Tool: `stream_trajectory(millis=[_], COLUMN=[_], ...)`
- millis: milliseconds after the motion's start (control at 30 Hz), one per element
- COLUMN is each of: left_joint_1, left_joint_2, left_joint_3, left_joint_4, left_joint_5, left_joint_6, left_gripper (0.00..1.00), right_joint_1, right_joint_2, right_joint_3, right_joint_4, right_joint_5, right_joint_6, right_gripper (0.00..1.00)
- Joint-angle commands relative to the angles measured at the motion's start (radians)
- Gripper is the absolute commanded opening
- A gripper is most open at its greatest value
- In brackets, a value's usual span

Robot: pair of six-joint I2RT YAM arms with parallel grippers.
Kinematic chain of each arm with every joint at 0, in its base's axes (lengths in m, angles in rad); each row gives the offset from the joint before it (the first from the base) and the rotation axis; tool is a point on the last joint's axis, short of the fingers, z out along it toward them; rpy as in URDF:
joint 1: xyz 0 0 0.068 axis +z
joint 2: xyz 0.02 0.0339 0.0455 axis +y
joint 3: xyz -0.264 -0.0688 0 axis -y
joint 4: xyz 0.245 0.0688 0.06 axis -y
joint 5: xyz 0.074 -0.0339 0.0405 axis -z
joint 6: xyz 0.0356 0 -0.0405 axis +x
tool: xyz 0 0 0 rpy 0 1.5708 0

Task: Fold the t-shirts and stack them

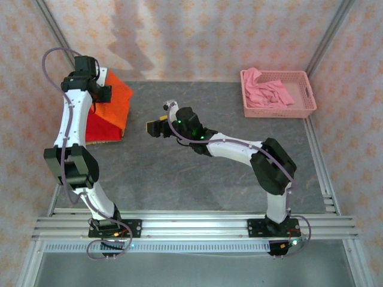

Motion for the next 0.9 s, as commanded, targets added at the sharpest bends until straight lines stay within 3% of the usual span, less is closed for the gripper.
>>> stream_trajectory(millis=[0, 300, 867], left_joint_1=[0.02, 0.049, 0.123], left_joint_2=[0.036, 0.122, 0.19], left_joint_3=[-0.003, -0.011, -0.033], left_joint_4=[0.012, 0.002, 0.031], left_joint_5=[-0.051, -0.181, -0.276], left_joint_6=[0.023, 0.022, -0.05], left_gripper=[0.0, 0.0, 0.0], right_joint_1=[0.0, 0.0, 0.012], right_joint_2=[-0.001, 0.001, 0.002], right_joint_3=[0.01, 0.009, 0.028], right_joint_4=[0.041, 0.031, 0.032], right_joint_5=[-0.016, -0.022, -0.051], right_joint_6=[0.015, 0.017, -0.013], right_gripper=[0.79, 0.79, 0.8])
